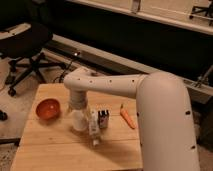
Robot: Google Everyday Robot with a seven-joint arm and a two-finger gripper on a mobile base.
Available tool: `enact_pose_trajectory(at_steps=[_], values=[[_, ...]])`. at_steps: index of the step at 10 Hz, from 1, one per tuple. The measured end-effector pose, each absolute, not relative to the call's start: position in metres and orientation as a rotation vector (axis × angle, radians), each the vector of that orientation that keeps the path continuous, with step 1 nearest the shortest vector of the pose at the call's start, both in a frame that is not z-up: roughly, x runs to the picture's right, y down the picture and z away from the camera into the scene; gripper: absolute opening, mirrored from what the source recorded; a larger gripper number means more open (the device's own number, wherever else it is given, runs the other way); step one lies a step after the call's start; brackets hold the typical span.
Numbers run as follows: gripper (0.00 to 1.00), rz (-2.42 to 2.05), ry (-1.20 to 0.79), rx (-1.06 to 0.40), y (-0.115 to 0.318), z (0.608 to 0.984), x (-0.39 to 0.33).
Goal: Place the ceramic cup over the eraser
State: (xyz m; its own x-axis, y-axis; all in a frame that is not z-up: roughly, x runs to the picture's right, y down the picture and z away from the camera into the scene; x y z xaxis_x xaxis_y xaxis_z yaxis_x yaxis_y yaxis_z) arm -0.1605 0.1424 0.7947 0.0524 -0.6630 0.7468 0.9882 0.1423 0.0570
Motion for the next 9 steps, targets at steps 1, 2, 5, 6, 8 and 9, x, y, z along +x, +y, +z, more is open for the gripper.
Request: enact_pose_trajectory(at_steps=[1,2,5,6,8,9], values=[[0.62,-1.361,-0.731,-0.556,0.143,0.795,-0.163],[0.53,-1.363,-0.730,-0.556,0.144,0.796,-0.165],[0.22,-1.359,-0.743,-0.560,0.144,0.791,-0.168],[0.10,-1.344,-0.753,-0.565,0.138,0.784,-0.167],[0.00,-1.313,-0.761,-0.540,0.105,0.764,-0.162],[0.00,-1.297,-0.755,-0.507,0.077,0.748,-0.157]])
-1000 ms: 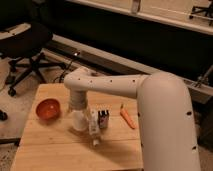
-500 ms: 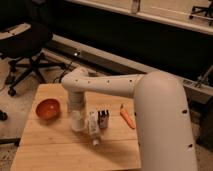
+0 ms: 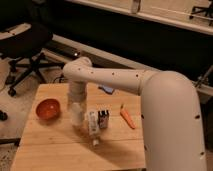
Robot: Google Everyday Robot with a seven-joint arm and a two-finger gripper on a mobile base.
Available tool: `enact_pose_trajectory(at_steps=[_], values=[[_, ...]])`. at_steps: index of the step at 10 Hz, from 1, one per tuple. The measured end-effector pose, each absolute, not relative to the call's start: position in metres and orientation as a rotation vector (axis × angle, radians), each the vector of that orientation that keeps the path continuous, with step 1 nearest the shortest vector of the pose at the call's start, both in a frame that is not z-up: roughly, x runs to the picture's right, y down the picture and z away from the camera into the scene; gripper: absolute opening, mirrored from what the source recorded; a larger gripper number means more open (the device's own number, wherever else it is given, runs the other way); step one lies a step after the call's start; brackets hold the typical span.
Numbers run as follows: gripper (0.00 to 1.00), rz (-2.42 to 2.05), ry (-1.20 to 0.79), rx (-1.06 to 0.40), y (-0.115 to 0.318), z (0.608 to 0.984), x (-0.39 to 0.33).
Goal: Place the ceramic cup over the eraser
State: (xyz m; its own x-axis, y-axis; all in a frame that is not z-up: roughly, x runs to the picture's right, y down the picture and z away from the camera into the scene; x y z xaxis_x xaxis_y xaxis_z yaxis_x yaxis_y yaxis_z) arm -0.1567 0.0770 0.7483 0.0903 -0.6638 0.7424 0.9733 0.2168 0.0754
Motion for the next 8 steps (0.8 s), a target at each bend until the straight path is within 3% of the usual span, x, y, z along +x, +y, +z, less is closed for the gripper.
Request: enact_pose_trajectory(at_steps=[4,8], values=[[0.00,-1.270,-0.644,-0.417,-0.031,0.676,-0.105],[0.00,-1.203,-0.654,-0.474,-0.031,0.634,-0.050]])
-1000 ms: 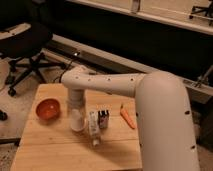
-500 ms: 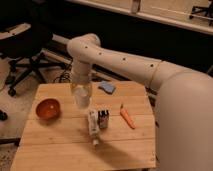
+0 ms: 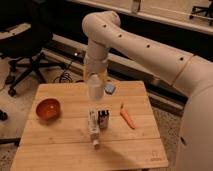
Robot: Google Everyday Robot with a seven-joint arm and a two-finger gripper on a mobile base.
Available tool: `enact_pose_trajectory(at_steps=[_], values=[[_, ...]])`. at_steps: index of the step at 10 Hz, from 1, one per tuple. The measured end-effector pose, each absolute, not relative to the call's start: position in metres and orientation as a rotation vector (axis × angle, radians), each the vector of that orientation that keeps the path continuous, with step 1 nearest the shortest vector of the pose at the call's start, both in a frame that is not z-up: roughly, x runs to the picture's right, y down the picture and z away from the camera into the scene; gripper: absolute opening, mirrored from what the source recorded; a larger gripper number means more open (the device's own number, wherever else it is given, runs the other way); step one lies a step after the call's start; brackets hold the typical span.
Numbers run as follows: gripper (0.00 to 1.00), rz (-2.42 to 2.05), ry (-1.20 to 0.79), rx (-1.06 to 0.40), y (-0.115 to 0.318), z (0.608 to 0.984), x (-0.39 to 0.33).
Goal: Place the ceramic cup over the eraser
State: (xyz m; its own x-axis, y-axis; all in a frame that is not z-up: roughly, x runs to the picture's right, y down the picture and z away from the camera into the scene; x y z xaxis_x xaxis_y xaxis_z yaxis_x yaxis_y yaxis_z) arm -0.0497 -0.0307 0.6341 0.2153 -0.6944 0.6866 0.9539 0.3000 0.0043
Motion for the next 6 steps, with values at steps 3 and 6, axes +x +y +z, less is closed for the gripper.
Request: enact_pose_trajectory(at_steps=[3,6], values=[[0.00,-1.131,-0.693,-0.500,-0.008,0.613,-0.029],[0.00,-1.147,-0.696,-0.512,0.022,0.618,-0.024]])
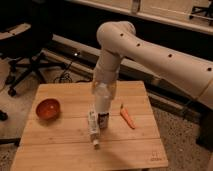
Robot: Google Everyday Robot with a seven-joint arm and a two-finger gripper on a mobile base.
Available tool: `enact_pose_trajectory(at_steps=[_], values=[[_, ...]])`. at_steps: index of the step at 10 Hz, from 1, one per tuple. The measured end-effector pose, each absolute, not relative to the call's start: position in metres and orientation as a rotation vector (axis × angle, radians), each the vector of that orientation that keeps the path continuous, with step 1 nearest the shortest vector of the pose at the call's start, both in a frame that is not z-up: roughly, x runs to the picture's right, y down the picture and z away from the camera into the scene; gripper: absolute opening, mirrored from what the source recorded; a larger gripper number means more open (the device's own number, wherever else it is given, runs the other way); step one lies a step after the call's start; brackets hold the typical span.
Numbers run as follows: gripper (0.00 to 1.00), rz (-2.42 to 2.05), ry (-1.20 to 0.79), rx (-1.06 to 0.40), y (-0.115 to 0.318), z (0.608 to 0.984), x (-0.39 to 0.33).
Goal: Place the ceramic cup over the eraser
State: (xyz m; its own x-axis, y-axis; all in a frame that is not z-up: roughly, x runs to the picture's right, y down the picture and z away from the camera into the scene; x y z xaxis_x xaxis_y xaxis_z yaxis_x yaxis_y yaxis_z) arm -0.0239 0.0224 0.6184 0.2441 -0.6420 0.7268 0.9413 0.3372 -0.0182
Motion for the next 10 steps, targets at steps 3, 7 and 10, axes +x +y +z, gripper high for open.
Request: enact_pose_trajectory(at_steps=[3,7,10], values=[[0.00,-1.185,-0.693,-0.533,0.054,0.635,-0.023],[0.00,-1.218,-0.644,-0.524,0.075,0.665,-0.020],[0.00,-1.215,-0.613,-0.491,0.069,0.679,-0.025]])
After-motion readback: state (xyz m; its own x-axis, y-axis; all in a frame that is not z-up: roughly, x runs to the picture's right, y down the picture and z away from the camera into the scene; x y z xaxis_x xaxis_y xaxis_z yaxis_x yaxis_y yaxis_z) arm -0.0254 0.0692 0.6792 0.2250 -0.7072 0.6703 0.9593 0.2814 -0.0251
